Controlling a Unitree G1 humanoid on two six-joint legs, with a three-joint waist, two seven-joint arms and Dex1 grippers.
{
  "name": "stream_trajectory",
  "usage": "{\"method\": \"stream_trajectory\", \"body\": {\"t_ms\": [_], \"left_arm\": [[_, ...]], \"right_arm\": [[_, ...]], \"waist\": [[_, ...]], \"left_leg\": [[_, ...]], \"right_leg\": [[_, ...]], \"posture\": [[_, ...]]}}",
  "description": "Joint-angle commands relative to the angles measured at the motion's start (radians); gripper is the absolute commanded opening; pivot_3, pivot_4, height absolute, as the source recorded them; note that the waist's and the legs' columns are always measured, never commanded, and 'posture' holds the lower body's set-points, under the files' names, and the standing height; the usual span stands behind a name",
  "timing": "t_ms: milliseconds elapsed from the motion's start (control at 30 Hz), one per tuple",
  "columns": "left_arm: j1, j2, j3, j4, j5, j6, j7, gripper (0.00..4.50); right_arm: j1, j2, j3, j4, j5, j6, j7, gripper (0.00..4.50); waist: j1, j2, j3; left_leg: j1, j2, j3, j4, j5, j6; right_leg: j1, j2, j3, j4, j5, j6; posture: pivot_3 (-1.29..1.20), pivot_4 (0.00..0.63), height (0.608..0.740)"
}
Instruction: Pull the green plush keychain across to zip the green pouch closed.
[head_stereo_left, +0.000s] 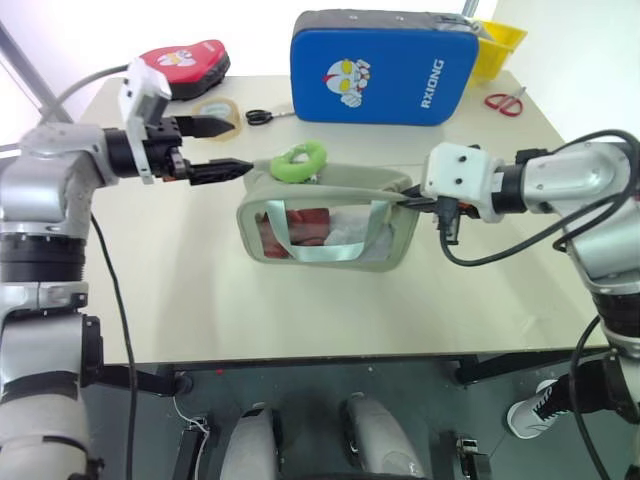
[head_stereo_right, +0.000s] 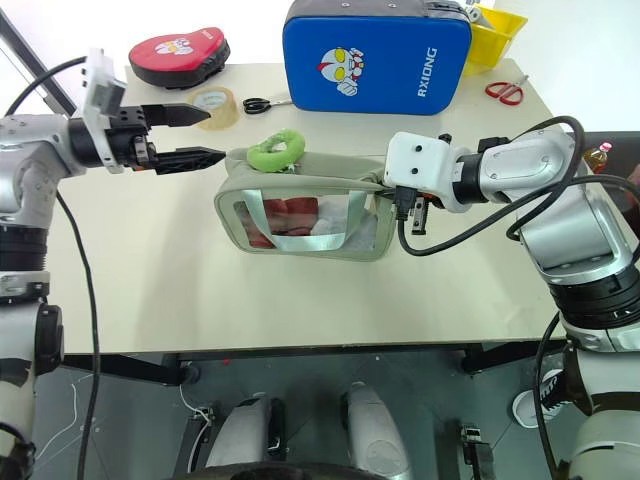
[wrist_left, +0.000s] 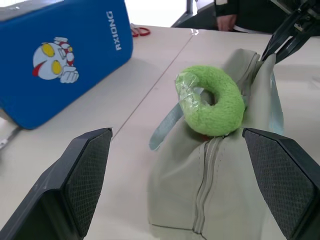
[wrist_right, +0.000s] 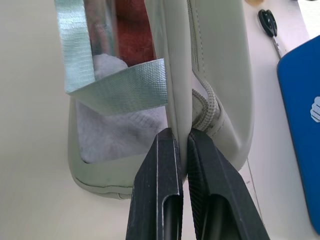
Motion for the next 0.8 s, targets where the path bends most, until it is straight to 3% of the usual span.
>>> {"method": "stream_trajectory", "body": {"t_ms": [33, 133, 300, 400, 633, 667, 800], "left_arm": [[0.087, 0.018, 0.077, -0.152, -0.122, 0.057, -0.06, 4.43], [0.211, 0.028, 0.098, -0.287, -0.184, 0.106, -0.078, 4.43], [0.31, 0.044, 0.032, -0.321, -0.09, 0.071, -0.028, 4.43], [0.315, 0.027, -0.005, -0.305, -0.045, 0.044, -0.002, 3.68], [0.309, 0.008, -0.03, -0.308, -0.019, 0.025, 0.02, 0.26], [0.31, 0.007, -0.03, -0.309, -0.018, 0.025, 0.02, 0.02], [0.296, 0.002, -0.035, -0.302, 0.006, 0.005, 0.038, 0.02]], "right_arm": [[-0.012, 0.006, 0.002, -0.005, -0.002, -0.007, -0.001, 0.0], [-0.004, 0.003, 0.002, -0.013, 0.002, -0.007, 0.005, 0.0], [0.005, -0.001, 0.001, -0.026, 0.009, -0.002, 0.015, 0.0], [0.0, 0.001, 0.002, -0.025, 0.01, -0.002, 0.018, 0.0], [0.004, -0.002, -0.003, -0.033, 0.012, 0.004, 0.019, 0.0], [0.005, -0.003, -0.004, -0.035, 0.013, 0.005, 0.019, 0.0], [0.007, -0.017, -0.033, -0.062, 0.069, 0.045, 0.059, 0.0]], "waist": [[-0.002, 0.0, 0.0], [-0.004, 0.0, 0.0], [-0.002, 0.0, 0.0], [-0.002, 0.0, 0.0], [-0.002, 0.0, 0.0], [-0.002, 0.0, 0.0], [-0.001, 0.0, 0.0]], "left_leg": [[0.0, 0.0, 0.0, 0.0, 0.0, 0.0], [0.001, 0.001, -0.001, -0.001, 0.0, 0.0], [0.001, 0.001, -0.001, 0.0, 0.0, -0.001], [0.001, 0.0, -0.001, 0.0, 0.0, 0.0], [0.001, 0.0, -0.001, 0.0, 0.0, 0.0], [0.001, 0.0, -0.001, 0.0, 0.0, 0.0], [0.001, 0.0, 0.0, 0.0, 0.0, 0.0]], "right_leg": [[0.0, 0.0, 0.0, 0.0, 0.0, 0.0], [0.0, 0.0, 0.001, 0.0, 0.0, 0.0], [0.001, 0.0, 0.0, 0.001, 0.0, 0.0], [0.001, 0.0, 0.0, 0.001, 0.0, 0.0], [0.001, 0.0, 0.0, 0.001, 0.0, 0.0], [0.001, 0.0, 0.0, 0.001, 0.0, 0.0], [0.001, 0.0, 0.0, 0.001, 0.0, 0.0]], "posture": [[0.0, 0.15, 0.737], [0.0, 0.15, 0.737], [0.0, 0.15, 0.737], [0.0, 0.15, 0.737], [0.0, 0.15, 0.737], [0.0, 0.15, 0.737], [0.0, 0.15, 0.737]]}}
